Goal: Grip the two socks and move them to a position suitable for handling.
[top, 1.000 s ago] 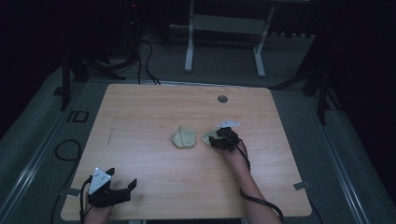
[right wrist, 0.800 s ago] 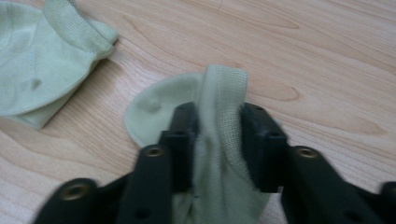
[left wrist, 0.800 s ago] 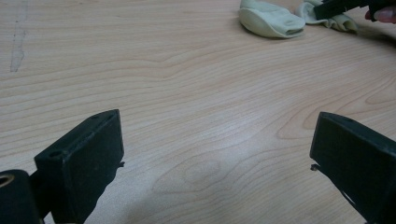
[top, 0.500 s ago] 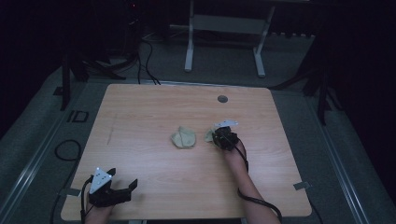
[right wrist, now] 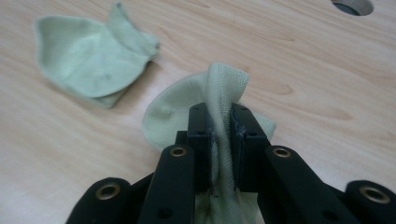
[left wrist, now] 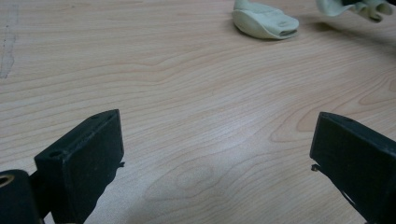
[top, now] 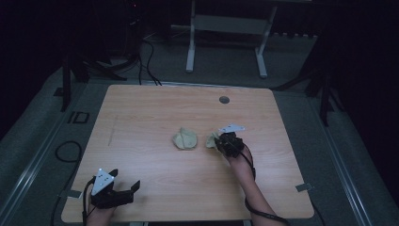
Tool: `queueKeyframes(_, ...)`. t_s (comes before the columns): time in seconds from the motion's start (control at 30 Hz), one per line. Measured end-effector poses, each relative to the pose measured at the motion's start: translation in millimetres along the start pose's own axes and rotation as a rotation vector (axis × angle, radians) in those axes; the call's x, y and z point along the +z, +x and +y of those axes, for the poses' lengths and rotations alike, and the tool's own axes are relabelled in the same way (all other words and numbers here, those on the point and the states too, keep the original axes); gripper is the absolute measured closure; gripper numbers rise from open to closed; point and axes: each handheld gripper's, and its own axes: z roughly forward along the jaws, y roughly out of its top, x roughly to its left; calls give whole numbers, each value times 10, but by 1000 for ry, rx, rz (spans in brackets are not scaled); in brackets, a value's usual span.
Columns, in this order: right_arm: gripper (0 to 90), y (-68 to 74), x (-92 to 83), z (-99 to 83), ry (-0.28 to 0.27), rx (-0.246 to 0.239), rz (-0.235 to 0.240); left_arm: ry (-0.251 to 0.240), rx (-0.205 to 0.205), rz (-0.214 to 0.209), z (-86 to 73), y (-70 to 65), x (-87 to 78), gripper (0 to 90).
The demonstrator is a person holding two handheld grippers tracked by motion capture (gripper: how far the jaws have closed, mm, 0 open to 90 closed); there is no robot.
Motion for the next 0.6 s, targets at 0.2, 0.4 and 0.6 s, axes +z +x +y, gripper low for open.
queueKeyframes(0.2,799,119,-280,-78,-27,-6,22,-3,4,-4,13,-22,-1,30)
queueKeyframes(0.4,798,211,-568,-175,-67,-11,56,-16,24,12,17,-60,-22,30)
queueKeyframes(0.6,798,369,-813,-282,-95,-37,87,-17,22,10,26,-86,-15,30)
